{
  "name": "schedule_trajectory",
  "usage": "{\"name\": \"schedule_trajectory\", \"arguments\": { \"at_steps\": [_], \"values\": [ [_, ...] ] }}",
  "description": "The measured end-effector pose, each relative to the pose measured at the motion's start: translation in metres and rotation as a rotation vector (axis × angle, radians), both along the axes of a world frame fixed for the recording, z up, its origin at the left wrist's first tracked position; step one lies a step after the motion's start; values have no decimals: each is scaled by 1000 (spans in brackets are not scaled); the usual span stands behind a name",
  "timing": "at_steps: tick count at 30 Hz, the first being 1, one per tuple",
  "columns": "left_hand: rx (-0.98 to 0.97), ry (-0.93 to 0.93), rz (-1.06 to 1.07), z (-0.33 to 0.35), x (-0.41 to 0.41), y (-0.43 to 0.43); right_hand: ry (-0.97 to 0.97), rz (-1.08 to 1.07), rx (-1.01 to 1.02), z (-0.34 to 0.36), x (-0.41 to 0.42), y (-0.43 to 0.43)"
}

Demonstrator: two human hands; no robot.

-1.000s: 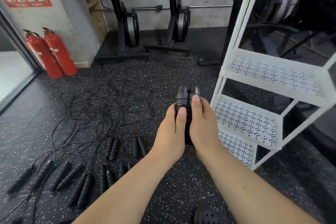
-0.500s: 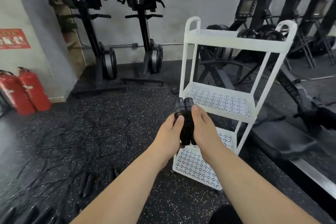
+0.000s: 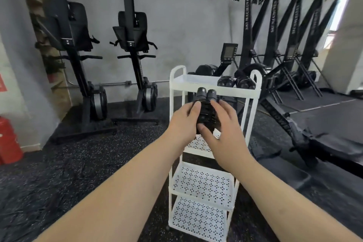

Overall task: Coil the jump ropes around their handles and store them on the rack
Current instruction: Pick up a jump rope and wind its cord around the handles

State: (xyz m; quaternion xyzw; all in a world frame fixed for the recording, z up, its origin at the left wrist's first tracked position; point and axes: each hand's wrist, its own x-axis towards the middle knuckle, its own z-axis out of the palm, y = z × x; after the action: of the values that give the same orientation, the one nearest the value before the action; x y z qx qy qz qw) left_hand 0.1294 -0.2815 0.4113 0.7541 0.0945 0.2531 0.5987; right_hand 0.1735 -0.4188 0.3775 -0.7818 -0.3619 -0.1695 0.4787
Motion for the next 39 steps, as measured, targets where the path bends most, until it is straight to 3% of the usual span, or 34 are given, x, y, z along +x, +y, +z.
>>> {"name": "schedule_trajectory", "arguments": {
  "at_steps": [8,14,22,25,29,39],
  "values": [
    [118,79,4,65,42,14,-183,-39,-284,71,47,4],
    [400,88,110,89,77,37,-155,-74,-279,119,106,28],
    [938,292,143,71,113,74,-175,-107,-582,156,180,63],
    [1077,257,190,60,119,79,-190,-132,-675,159,199,69],
    [1118,169,235,49,123,82,-155,-118,-824,153,210,70],
    [1122,153,216,41,123,80,-31,-167,-755,152,208,72]
  ]
}}
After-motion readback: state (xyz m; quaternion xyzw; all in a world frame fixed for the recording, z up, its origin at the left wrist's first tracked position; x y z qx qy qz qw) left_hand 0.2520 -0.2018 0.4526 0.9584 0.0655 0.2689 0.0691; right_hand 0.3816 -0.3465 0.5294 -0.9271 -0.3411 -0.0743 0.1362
